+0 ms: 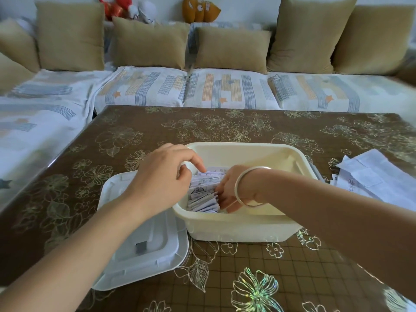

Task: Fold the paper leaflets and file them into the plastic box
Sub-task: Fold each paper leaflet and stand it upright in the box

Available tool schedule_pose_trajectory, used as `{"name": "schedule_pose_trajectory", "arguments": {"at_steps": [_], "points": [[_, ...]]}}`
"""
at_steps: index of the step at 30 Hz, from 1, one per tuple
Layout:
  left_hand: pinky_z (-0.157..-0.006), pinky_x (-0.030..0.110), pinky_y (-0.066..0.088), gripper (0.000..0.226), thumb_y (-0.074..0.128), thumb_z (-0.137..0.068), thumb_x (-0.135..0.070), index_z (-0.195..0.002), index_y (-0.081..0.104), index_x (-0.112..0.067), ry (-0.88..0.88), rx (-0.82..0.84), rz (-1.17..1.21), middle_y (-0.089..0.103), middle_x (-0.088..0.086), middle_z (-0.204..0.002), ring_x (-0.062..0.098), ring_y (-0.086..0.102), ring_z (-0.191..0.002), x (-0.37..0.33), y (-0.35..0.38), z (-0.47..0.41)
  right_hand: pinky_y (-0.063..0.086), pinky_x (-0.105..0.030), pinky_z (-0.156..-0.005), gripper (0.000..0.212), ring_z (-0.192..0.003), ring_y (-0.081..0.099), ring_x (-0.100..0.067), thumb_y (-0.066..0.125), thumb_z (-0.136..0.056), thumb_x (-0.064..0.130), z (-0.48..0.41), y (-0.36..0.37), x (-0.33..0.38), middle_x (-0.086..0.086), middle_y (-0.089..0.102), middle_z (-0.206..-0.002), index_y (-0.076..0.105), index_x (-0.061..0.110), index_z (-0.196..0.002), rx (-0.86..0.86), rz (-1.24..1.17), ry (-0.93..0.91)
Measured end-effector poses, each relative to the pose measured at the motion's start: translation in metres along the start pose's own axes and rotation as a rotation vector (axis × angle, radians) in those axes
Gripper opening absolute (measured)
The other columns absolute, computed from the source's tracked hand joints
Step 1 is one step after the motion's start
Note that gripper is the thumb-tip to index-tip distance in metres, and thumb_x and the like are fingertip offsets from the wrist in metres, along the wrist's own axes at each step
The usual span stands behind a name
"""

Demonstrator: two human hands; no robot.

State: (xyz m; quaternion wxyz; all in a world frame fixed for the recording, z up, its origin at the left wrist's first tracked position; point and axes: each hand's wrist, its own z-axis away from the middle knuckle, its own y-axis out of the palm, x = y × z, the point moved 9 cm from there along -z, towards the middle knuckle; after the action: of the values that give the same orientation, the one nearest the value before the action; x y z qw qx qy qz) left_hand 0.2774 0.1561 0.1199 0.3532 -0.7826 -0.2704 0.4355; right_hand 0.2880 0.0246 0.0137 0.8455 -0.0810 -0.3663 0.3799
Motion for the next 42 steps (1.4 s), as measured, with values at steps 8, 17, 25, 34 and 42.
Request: {"name": "schedule_pose_trajectory", "arguments": {"at_steps": [8,17,25,34,42], "points": [[-0.093,0.025,0.041,0.032,0.046,-0.086,-0.008,-0.085,0.072,-0.028,0.076,-0.082,0.119,0.071,-0.011,-0.098,0.009,0.058,-0.104,-0.071,0.006,0.013,0.057,-0.034,-0.079,0.03,-0.088,0.071,-0.021,0.047,-0.094,-0.004,0.1,-0.076,-0.017,-0.011,0.072,-0.097,0.067,0.017,-0.084,-0.51,-0.189,-0.419],[-0.087,0.032,0.05,0.028,0.05,-0.085,-0.005,-0.088,0.072,-0.022,0.293,0.005,0.29,0.069,-0.01,-0.09,0.009,0.061,-0.093,-0.196,0.092,0.078,0.044,-0.038,-0.091,0.023,-0.113,0.056,-0.028,0.055,-0.093,0.028,0.207,-0.056,-0.262,-0.009,0.058,-0.13,0.061,0.022,-0.114,-1.164,0.387,-0.049],[-0.085,0.026,0.052,0.031,0.056,-0.088,0.001,-0.093,0.071,-0.026,0.146,0.163,0.31,0.067,-0.019,-0.097,0.003,0.062,-0.09,-0.177,0.148,0.142,-0.005,-0.029,-0.118,0.096,-0.146,-0.01,-0.013,0.004,-0.076,0.078,0.191,0.015,-0.3,0.002,-0.008,-0.159,-0.001,0.021,-0.153,-0.793,0.563,0.084],[-0.084,0.003,0.04,0.036,0.063,-0.088,-0.004,-0.109,0.067,-0.033,-0.101,0.083,0.207,0.062,-0.027,-0.109,-0.011,0.054,-0.106,-0.095,0.109,0.211,0.047,-0.039,-0.099,0.073,-0.127,0.051,-0.022,0.041,-0.079,0.07,0.176,0.12,-0.199,-0.002,0.054,-0.138,0.056,0.021,-0.131,-0.813,0.671,-0.495],[-0.104,-0.002,0.019,0.061,0.057,-0.085,0.01,-0.125,0.061,-0.036,-0.089,0.191,0.183,0.048,-0.034,-0.13,-0.021,0.035,-0.127,-0.08,0.102,0.243,0.059,-0.034,-0.072,0.06,-0.092,0.067,-0.011,0.064,-0.079,0.04,0.195,0.105,-0.19,0.011,0.061,-0.122,0.045,0.03,-0.135,-0.812,0.391,-0.747]]}}
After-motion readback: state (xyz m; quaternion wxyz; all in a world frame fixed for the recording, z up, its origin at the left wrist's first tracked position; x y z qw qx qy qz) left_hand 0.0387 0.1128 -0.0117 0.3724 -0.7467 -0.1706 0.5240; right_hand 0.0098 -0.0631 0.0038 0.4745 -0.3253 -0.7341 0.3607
